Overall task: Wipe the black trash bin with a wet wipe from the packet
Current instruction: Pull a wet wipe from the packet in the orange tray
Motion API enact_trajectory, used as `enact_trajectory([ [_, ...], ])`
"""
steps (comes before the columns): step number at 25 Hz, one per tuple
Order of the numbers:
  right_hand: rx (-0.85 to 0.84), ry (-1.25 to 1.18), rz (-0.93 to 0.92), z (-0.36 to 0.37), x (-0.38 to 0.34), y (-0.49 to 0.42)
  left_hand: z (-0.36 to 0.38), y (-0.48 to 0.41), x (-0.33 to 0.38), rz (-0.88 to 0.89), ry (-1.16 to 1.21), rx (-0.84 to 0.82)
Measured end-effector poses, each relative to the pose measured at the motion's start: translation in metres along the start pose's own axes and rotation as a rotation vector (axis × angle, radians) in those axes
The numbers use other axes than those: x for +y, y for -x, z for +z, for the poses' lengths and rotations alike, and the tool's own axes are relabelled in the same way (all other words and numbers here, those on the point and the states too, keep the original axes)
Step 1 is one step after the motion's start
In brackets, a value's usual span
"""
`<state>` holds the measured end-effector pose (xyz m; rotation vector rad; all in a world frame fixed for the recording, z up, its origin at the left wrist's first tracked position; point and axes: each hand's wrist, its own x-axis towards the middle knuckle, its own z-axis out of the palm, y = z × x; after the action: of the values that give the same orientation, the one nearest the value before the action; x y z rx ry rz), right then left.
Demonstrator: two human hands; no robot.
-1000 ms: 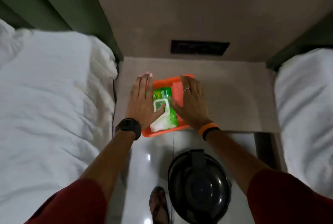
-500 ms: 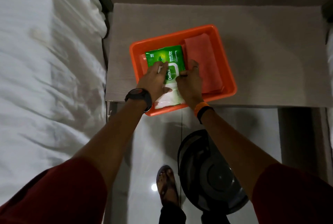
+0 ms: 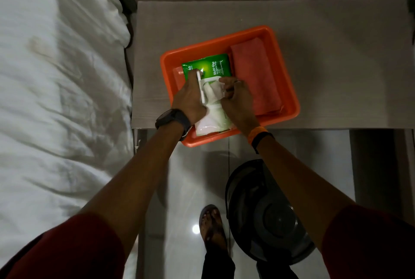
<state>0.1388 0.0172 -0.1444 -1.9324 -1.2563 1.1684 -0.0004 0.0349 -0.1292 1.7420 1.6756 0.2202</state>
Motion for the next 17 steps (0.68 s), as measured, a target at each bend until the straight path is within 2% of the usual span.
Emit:
enact_trajectory([
  [5, -0.119, 0.298, -0.094, 0.006, -0.002, -0.012, 0.000, 0.009, 0.004, -0.041, 0.107, 0.045],
  [10, 0.019, 0.340, -0.273, 0.011, 0.002, 0.000, 0.002, 0.011, 0.005, -0.049, 0.139, 0.061],
  [17, 0.022, 0.493, -0.345, 0.011, 0.006, -0.003, 0.002, 0.010, 0.005, -0.031, 0.139, 0.064],
])
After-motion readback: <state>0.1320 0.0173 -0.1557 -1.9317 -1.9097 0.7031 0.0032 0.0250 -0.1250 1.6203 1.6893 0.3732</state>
